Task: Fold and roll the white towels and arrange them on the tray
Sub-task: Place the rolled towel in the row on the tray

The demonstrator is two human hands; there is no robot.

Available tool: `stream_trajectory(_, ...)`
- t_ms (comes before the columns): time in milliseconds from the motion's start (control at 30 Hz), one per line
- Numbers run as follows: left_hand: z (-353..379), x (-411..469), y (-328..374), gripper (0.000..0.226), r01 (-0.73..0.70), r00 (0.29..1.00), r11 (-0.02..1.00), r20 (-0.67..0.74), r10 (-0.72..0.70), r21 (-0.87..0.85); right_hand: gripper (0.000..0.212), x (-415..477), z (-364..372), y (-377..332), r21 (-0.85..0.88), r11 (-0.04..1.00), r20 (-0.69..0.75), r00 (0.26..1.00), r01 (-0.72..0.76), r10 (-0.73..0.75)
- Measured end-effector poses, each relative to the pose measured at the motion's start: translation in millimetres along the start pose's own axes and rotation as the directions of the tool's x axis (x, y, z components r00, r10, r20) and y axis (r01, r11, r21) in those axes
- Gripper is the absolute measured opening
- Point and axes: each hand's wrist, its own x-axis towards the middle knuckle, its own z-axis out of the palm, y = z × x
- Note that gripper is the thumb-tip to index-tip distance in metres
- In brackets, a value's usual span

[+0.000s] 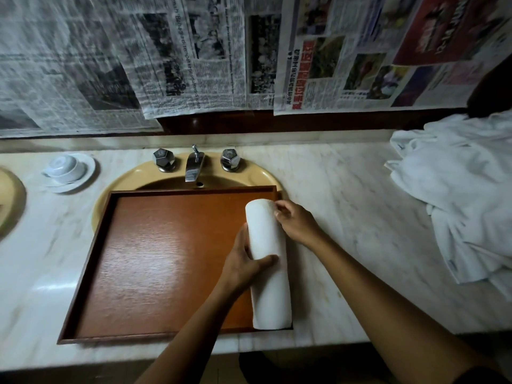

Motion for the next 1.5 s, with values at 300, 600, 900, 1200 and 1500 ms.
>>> stream_trajectory(300, -7.0, 0.8, 3.5, 0.105, -0.048, 0.989, 0.997, 0.14, 0.055, -0.054, 0.048, -29.6, 3.8, 2.9, 0.047, 0.999, -0.082, 0.996, -0.017, 0.021)
stream_trajectory(600, -5.8, -22.9, 2.3, 0.073, -0.004, 0.997, 0.997, 0.071, 0.01, -0.082, 0.048, -116.9, 18.1, 19.0, 0.036, 0.998, -0.028, 0.998, -0.054, 0.055)
stream_trajectory(900, -14.6, -27.9, -5.6, 0.087, -0.027, 0.999, 0.998, -0.044, 0.029, 0.061, 0.047, -130.9, 35.6, 2.0, 0.25, 0.951, 0.116, 0.981, -0.182, 0.157)
stream_trajectory(1200, -42.7, -34.8, -8.1, 0.113, 0.018, 0.958, 0.959, -0.278, 0.064, 0.282, 0.043, -110.5, 76.5, -13.6, 0.527, 0.819, 0.213, 0.968, -0.226, 0.13)
stream_trajectory(1500, -22.3, -35.0, -14.4, 0.059, 0.015, 0.978, 0.972, -0.208, 0.035, 0.236, 0.052, -127.9, 47.9, -17.0, 0.118, 0.968, 0.244, 0.952, -0.22, 0.187)
